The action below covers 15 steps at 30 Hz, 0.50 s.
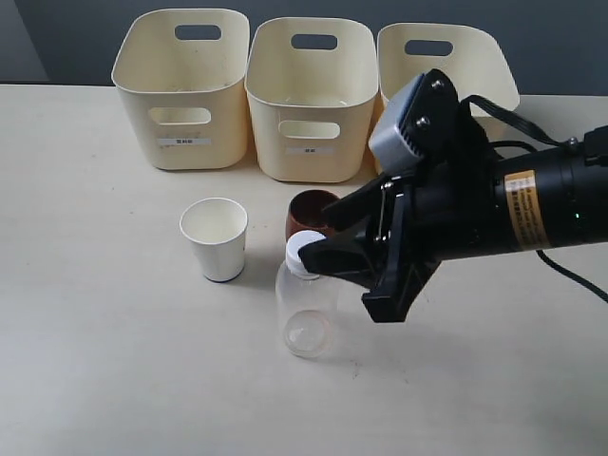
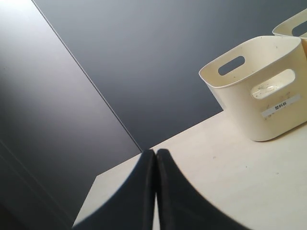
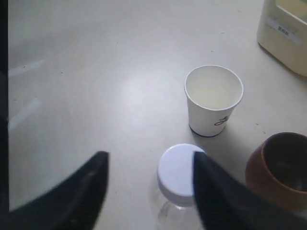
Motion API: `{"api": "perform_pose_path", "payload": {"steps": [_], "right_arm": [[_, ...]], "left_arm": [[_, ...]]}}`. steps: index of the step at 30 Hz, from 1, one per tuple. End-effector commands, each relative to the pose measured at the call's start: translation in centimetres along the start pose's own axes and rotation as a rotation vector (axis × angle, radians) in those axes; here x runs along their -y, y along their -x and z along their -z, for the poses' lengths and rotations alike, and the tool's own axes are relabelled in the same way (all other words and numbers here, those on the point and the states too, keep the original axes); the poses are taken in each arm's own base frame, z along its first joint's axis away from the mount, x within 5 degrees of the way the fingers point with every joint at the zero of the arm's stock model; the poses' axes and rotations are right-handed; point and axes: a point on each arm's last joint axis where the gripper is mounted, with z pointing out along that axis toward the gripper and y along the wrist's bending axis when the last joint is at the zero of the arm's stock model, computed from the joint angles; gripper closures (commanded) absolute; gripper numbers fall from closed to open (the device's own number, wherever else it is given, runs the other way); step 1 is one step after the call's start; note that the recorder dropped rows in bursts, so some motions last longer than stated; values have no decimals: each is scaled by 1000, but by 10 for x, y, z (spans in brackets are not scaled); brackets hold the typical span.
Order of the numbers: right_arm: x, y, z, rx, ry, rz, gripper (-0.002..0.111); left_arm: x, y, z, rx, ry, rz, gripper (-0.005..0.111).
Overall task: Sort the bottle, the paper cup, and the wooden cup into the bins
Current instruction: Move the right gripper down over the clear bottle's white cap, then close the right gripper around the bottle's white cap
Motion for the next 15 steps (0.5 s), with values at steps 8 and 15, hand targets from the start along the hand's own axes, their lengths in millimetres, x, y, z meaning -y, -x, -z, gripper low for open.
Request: {"api": "perform_pose_path", "payload": {"steps": [8,15], "right_arm": [[14,-16,-18,-74,-30,-130,31],[19,-17,-21,-63,-66,-96,31]], "left_arm": [[0,0,0,9,2,13,107],[0,0,0,9,2,13,107]]}}
